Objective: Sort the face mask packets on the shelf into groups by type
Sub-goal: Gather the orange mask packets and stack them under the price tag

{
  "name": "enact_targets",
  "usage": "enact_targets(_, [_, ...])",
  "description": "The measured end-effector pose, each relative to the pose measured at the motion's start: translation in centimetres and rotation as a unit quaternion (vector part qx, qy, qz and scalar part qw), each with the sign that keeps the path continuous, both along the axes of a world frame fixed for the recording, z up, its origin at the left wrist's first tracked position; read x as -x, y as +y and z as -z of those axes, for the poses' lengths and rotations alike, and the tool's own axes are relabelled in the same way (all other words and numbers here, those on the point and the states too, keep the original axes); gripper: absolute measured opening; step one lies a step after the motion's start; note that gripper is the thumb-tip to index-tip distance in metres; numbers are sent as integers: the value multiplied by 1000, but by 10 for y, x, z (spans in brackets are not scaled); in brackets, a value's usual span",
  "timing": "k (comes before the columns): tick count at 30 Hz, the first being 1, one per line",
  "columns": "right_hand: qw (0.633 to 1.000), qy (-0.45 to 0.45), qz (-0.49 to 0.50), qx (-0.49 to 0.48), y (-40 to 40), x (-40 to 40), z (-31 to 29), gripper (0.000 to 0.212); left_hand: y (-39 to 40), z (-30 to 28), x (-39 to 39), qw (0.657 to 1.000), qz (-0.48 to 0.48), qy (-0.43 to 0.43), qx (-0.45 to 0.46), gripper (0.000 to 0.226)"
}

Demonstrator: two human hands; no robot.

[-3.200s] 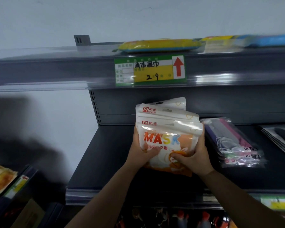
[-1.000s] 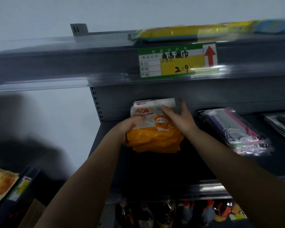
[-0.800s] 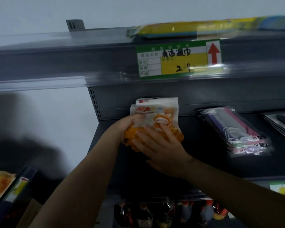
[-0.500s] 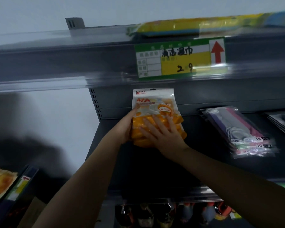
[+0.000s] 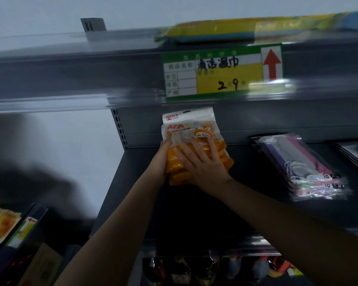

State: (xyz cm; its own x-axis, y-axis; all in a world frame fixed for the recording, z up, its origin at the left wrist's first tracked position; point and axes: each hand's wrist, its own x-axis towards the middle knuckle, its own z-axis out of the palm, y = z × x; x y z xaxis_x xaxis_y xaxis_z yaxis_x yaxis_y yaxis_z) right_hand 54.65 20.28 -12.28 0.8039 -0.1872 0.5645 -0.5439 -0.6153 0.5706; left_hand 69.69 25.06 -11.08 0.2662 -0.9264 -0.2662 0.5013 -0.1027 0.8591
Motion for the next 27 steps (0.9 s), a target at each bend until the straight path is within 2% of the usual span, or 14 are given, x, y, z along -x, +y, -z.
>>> enact_targets(2, [1000, 2, 13, -1, -4, -3, 1, 96, 0, -4, 2, 999, 4, 36, -1, 80])
enact_targets(5, [1000, -4, 4, 6, -2, -4, -2, 92, 1, -12, 2, 997, 21, 63, 26, 53])
enact_targets(9, [985, 103, -109, 90, 5, 14, 10, 85, 0, -13, 1, 998, 31, 36, 38, 51])
enact_targets(12, [971, 149, -146, 120, -2, 28, 20, 81, -4, -13, 0, 999, 7, 38, 34, 53])
enact_targets(19, [972, 194, -67, 118, -16, 21, 12, 73, -5, -21, 1, 998, 38, -5, 54, 55])
enact_targets(21, [972, 183, -82, 119, -13, 21, 13, 71, -4, -20, -1, 998, 44, -6, 49, 57])
enact_targets(24, [971, 146, -163, 99, -1, 34, 3, 62, 0, -19, 2, 998, 38, -22, 52, 57])
enact_targets(25, [974, 113, -181, 82, 4, 41, -5, 58, 0, -17, 3, 997, 31, -27, 60, 60])
enact_targets(27, [985, -18, -173, 2, 9, 55, -19, 50, 1, -14, 5, 995, 13, -42, 85, 59])
